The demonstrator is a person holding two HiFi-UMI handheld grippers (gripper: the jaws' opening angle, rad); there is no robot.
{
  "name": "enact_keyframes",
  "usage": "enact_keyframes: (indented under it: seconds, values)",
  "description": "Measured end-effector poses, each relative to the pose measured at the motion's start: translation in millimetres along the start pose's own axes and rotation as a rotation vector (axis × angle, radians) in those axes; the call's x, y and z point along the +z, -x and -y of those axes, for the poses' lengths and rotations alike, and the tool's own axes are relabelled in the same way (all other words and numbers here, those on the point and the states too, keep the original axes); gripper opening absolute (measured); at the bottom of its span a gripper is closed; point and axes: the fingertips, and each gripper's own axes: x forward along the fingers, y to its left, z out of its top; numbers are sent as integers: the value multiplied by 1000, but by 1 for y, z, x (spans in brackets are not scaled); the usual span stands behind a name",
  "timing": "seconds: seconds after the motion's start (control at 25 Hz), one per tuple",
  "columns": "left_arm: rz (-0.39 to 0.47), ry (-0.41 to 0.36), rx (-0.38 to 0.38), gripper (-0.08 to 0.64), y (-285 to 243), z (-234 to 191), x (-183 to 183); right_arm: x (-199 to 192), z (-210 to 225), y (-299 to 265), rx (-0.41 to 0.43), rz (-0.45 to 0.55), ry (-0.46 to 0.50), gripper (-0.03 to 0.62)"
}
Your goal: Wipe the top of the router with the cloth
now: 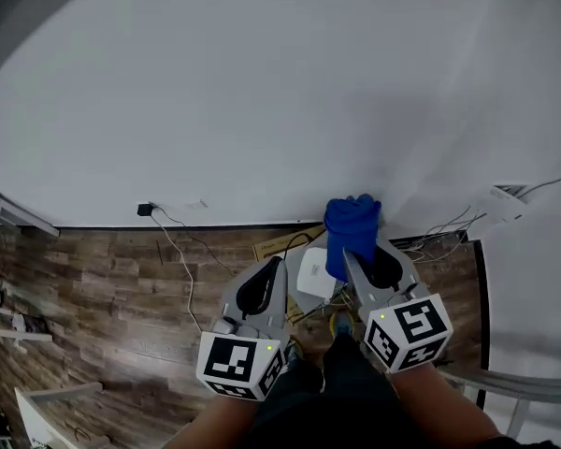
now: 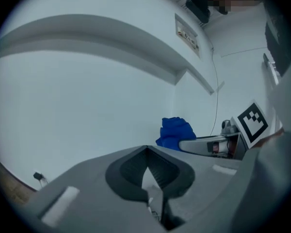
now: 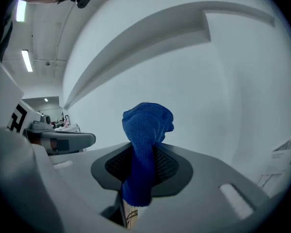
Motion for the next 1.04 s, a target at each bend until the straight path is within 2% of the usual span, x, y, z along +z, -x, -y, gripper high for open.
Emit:
enact_keyframes:
  seconds: [0.08, 0.16, 0.4, 0.6, 0.8, 1.04]
  values:
    - [44, -25, 2, 0, 13, 2, 22, 26, -19, 10, -3, 41, 59, 115]
    - [68, -19, 11, 0, 22, -1, 32, 40, -31, 18, -13, 72, 110, 115]
    - [109, -22, 44, 0, 28, -17, 46, 63, -39, 23, -50, 140, 135, 115]
    - [143, -49, 63, 0, 30, -22, 54, 70, -48, 24, -66, 164, 150, 115]
    - [150, -24, 55, 0, 24, -23, 64, 74, -52, 23, -65, 159, 171, 115]
    - [168, -26, 69, 0, 28, -17, 60, 66, -49, 34, -54, 165, 182, 115]
